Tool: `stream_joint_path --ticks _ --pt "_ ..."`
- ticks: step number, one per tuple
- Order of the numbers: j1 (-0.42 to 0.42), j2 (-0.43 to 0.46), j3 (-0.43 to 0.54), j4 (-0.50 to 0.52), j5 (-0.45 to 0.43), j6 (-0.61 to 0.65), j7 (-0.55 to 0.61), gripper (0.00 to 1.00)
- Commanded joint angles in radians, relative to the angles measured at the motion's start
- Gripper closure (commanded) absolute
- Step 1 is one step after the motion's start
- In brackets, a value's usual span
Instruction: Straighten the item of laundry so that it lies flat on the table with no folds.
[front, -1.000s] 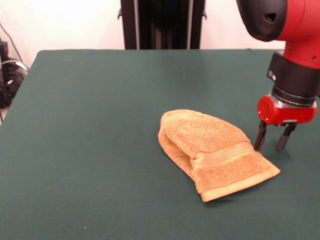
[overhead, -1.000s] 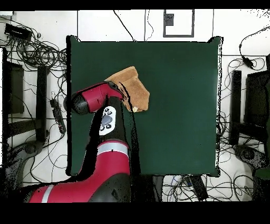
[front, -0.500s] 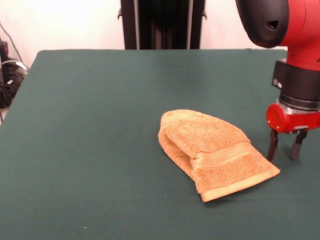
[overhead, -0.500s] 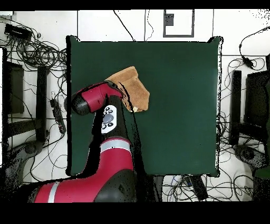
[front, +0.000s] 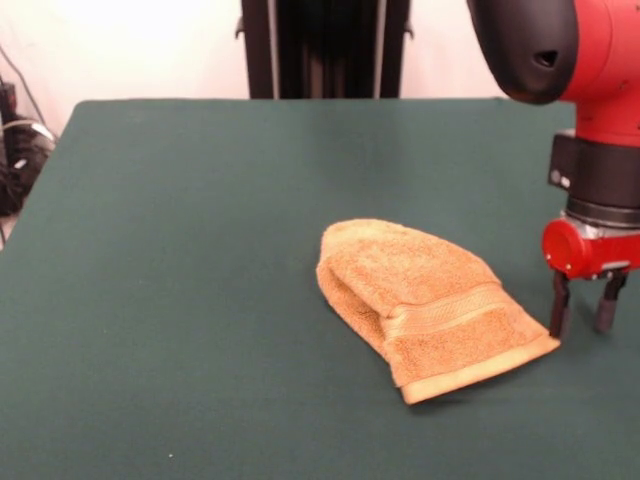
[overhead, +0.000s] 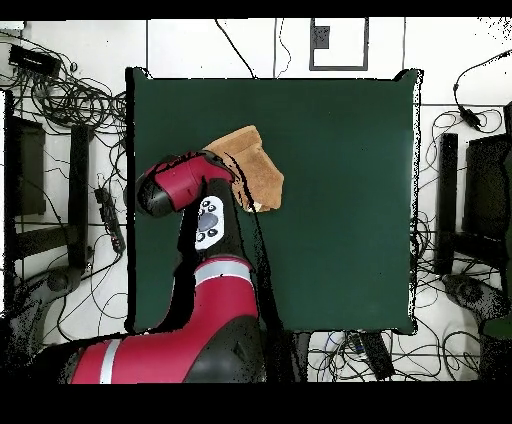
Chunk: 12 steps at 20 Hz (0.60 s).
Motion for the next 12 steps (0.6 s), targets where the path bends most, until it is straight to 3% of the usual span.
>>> stream_joint_path --ticks 1,8,12 --pt "0.030 0.036 0.070 -0.047 -0.046 0.155 -0.089 0.00" --pt "0.041 0.034 0.054 -0.059 -0.054 0.199 -0.088 0.00" --pt "0.048 0.059 0.044 -0.085 -0.059 0.292 -0.120 0.00"
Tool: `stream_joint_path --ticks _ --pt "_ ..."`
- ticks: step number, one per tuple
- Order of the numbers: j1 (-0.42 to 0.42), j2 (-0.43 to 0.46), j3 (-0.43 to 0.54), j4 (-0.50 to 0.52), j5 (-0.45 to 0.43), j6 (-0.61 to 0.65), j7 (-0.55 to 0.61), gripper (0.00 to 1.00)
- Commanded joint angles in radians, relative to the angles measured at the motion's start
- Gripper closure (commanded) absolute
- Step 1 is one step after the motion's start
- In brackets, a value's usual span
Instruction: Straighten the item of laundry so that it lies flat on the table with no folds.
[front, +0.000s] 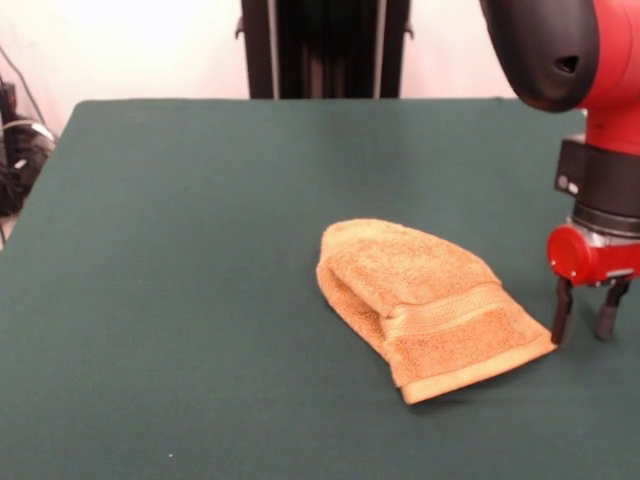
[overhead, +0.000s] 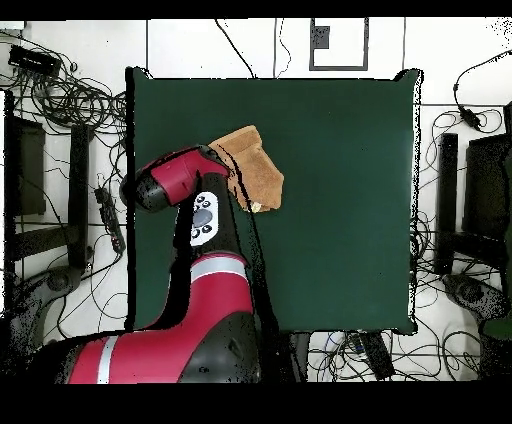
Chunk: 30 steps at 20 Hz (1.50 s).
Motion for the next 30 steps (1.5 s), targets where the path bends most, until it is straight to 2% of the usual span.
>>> stream_joint_path --ticks 1,4,9,30 --pt "0.036 0.040 0.042 -0.029 -0.050 0.222 -0.122 0.00" --pt "0.036 0.046 0.045 -0.040 -0.044 0.295 -0.139 0.00" --pt "0.041 0.044 0.036 -0.045 -0.060 0.329 -0.144 0.00" --pt "0.007 0.034 0.061 -0.036 -0.114 0.255 -0.171 0.00"
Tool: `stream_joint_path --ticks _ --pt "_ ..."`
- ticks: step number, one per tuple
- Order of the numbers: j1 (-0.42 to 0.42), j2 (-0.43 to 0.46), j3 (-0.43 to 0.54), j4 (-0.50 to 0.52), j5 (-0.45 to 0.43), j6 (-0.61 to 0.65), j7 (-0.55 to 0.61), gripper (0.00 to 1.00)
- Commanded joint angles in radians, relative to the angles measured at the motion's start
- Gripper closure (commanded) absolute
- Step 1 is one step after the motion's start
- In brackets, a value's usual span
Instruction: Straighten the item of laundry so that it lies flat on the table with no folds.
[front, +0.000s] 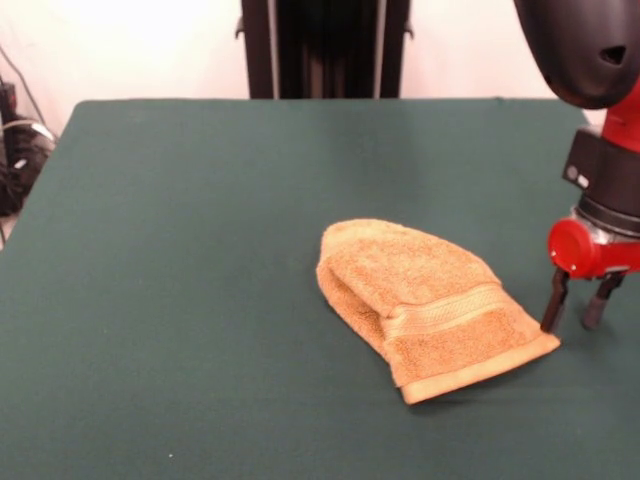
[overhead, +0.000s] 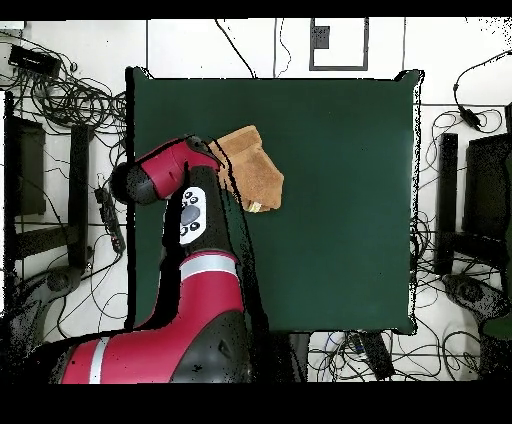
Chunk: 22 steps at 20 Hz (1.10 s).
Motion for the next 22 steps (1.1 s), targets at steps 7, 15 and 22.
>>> stream_joint_path --ticks 7,15,22 --pt "-0.020 0.027 0.055 0.032 -0.086 0.072 -0.184 0.00" --pt "-0.042 0.029 0.056 0.031 -0.102 0.065 -0.213 0.00" --pt "-0.041 0.031 0.024 0.012 -0.146 0.044 -0.209 0.00"
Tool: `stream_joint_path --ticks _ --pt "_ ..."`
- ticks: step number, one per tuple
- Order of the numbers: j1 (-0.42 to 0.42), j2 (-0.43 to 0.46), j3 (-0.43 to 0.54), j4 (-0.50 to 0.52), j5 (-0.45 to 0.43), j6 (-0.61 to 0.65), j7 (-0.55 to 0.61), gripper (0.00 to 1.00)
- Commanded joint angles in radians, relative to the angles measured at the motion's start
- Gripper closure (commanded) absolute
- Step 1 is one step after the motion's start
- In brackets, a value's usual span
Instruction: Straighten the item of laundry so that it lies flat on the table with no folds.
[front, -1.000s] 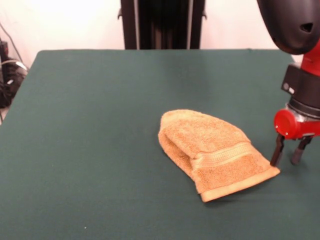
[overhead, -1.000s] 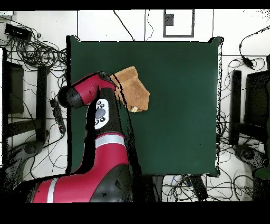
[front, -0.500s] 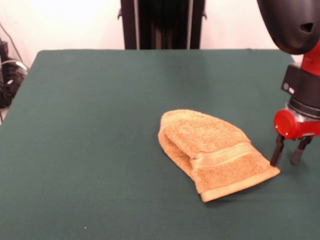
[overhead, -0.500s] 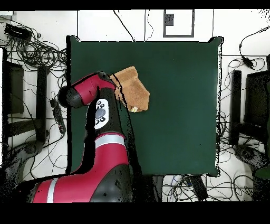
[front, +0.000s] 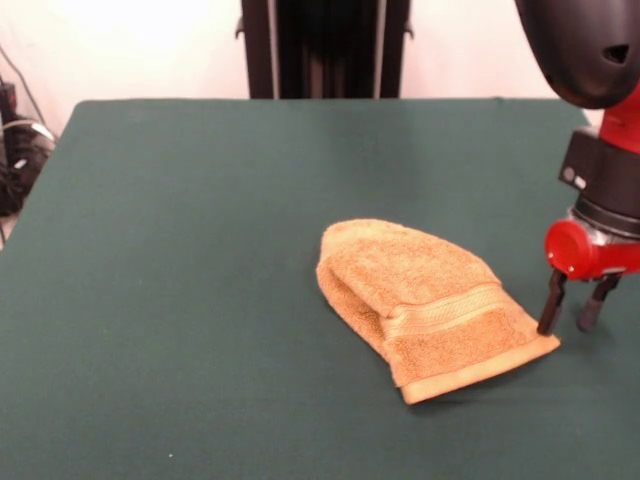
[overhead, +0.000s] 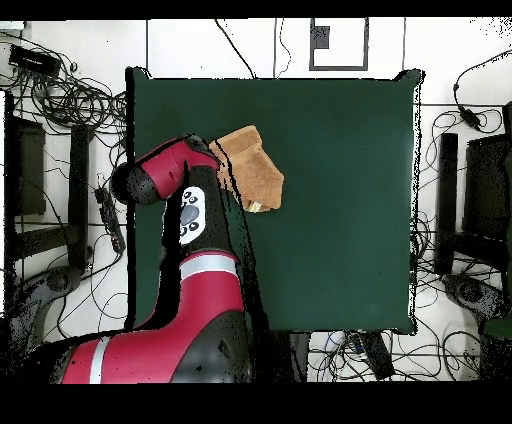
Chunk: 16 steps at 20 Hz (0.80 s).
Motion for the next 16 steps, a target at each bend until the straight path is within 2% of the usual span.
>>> stream_joint_path --ticks 1,12,16 --pt "-0.040 0.032 0.020 0.014 -0.118 0.044 -0.206 0.00" --pt "-0.057 0.069 0.047 -0.009 -0.138 0.067 -0.216 0.00" --pt "-0.061 0.112 0.053 -0.046 -0.128 0.158 -0.256 0.00"
